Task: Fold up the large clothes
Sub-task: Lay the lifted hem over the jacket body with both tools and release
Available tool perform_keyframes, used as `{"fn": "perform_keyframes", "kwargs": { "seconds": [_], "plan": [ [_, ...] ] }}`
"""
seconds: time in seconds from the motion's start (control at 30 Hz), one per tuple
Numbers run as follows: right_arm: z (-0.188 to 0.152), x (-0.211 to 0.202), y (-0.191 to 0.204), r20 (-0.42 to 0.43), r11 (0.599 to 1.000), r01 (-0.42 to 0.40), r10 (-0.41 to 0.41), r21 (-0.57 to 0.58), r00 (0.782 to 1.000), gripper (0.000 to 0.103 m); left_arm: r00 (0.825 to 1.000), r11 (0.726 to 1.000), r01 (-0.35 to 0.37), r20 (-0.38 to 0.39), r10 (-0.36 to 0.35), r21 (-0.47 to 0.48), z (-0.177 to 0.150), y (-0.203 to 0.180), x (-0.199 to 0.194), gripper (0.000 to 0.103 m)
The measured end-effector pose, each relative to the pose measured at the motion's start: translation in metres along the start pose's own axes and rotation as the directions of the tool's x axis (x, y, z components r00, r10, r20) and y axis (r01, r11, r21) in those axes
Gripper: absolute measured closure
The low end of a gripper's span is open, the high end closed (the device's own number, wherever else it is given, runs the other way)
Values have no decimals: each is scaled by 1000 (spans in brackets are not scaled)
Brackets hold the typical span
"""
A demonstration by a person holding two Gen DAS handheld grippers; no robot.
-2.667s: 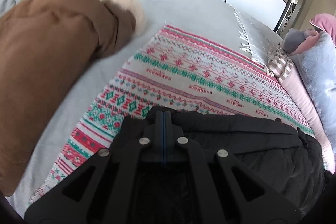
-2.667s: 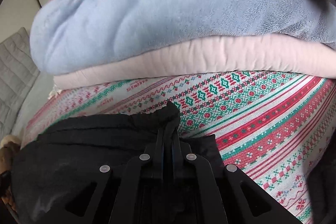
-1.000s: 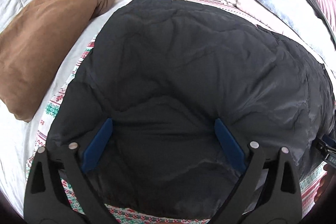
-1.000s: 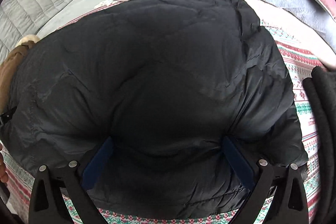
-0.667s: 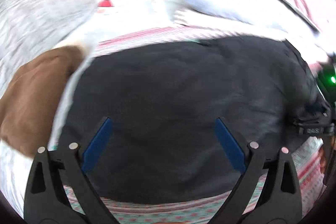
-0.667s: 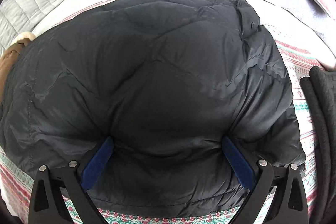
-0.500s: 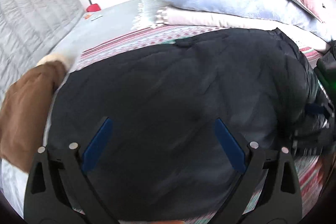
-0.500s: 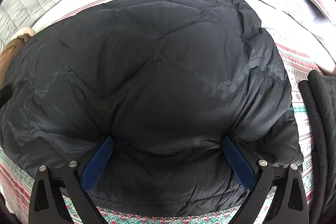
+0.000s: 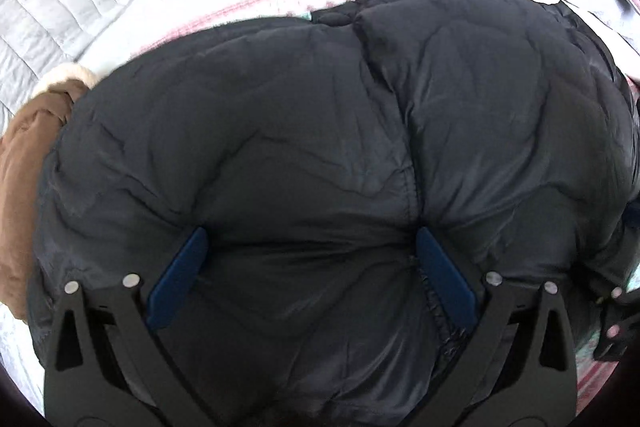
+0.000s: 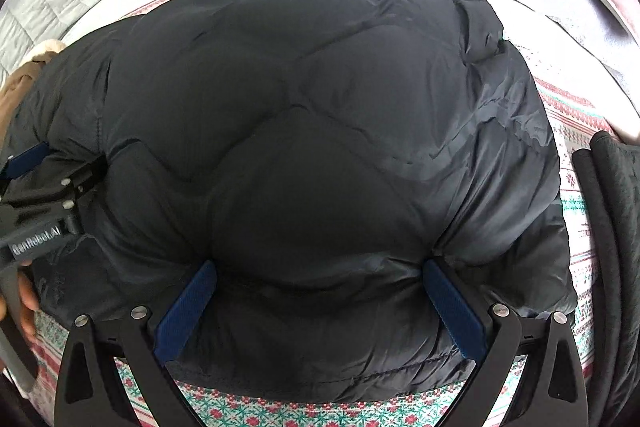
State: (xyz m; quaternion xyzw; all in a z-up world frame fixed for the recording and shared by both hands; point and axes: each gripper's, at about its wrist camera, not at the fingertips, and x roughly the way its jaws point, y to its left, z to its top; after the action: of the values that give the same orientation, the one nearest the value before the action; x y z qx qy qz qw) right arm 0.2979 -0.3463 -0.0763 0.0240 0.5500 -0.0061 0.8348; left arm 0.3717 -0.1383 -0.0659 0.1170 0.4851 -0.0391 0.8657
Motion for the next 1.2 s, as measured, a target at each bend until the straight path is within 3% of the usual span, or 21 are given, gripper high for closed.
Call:
{"fn": "perform_keyframes", "kwargs": {
  "seconds": [0.03, 0.1, 0.23, 0.37, 0.53, 0.73, 0.8, 0.87, 1.0, 1.2],
  "plan": [
    [0, 0, -1, 1, 1000, -1, 1, -2, 1000, 0, 1000, 1000, 9, -19, -10, -12, 6, 2, -3, 0],
    [0, 1, -1, 0, 1000, -7, 7, -6, 1000, 0, 1000, 999, 14, 27, -13, -40, 16, 7, -14, 0],
    [6, 0, -12, -15, 1000, -16, 16, -1, 1000, 0, 997, 999, -33, 63, 35, -34, 47, 8, -21, 0],
    [9, -3, -12, -18, 1000, -13, 13, -7, 1000, 0, 999, 999, -52, -16, 52, -4, 63, -1, 12, 0],
    [4, -8, -9, -22, 1000, -9, 9, -16, 1000, 0, 997, 997, -67, -40, 68, 26, 61, -8, 23, 0],
    [1, -9, -18, -39, 1000, -31, 31, 2, 999, 0, 999, 997, -46, -10, 45, -68, 98, 13, 6, 0],
    [1, -9, -20, -40, 999, -33, 33, 3, 999, 0, 998, 995, -57, -32, 55, -79, 111, 16, 17, 0],
    [0, -9, -21, -41, 999, -32, 32, 3, 999, 0, 997, 997, -26, -79, 20, -71, 121, 17, 37, 0],
    [0, -10, -24, -37, 999, -39, 39, 1, 999, 0, 991, 995, -65, -124, 56, -72, 118, 18, 67, 0],
    [-4, -7, -30, -40, 999, -37, 37, -3, 999, 0, 991, 996, -71, -121, 64, -59, 118, 17, 63, 0]
  ]
}}
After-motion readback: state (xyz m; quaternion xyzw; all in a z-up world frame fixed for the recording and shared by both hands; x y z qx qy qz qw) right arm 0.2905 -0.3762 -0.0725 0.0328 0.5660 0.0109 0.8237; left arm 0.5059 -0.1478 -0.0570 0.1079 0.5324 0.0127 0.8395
